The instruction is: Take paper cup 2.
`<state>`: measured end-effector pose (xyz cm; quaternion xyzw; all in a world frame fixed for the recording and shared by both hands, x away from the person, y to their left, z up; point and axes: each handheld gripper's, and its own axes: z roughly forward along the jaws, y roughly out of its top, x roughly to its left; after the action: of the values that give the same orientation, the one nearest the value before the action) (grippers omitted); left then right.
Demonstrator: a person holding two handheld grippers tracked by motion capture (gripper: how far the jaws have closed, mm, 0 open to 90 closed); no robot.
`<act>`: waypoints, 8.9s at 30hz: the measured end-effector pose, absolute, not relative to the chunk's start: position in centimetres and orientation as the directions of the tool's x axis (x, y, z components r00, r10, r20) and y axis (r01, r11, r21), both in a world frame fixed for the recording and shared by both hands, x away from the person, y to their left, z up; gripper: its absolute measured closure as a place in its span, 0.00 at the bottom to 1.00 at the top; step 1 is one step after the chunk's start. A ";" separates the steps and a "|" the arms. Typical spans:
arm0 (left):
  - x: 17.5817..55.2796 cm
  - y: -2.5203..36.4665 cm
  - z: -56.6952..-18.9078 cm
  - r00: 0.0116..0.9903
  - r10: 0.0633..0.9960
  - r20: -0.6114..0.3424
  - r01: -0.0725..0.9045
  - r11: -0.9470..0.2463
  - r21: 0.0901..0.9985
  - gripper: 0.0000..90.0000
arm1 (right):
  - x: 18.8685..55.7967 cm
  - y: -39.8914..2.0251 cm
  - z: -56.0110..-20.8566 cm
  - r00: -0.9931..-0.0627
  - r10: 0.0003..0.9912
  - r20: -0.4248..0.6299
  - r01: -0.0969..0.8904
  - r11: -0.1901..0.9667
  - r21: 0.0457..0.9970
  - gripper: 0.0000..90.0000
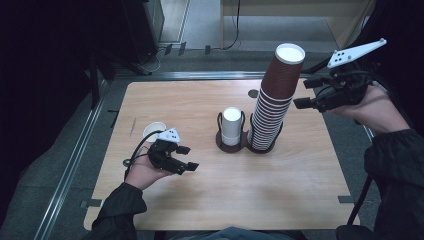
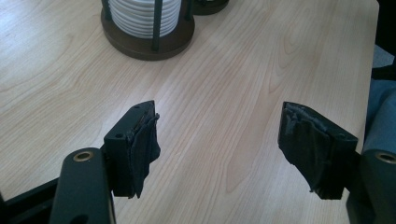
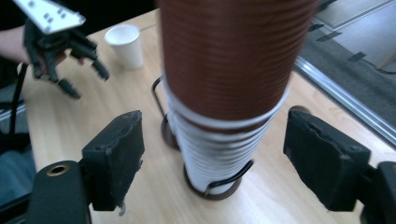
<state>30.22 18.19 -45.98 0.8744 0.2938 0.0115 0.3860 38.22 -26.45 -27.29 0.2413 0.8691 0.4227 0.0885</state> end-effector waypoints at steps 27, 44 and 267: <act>30.1 18.4 -46.1 0.836 0.515 -0.189 0.491 -0.547 0.678 0.32 | 41.3 -22.5 -26.2 -0.874 0.483 0.048 0.300 0.461 0.835 0.16; 30.1 18.3 -46.2 0.845 0.504 -0.177 0.479 -0.568 0.670 0.32 | 41.2 -22.3 -25.6 -0.873 0.487 0.023 0.292 0.483 0.826 0.17; 29.8 13.2 -47.0 0.950 0.283 -0.133 0.299 -0.695 0.654 0.02 | 31.0 -13.9 -46.1 -0.980 0.143 0.141 0.196 0.522 0.830 0.26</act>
<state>29.78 13.25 -47.04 0.9206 0.1582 -0.0110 0.3570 31.04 -13.90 -46.12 0.0973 0.8718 0.4793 -0.0273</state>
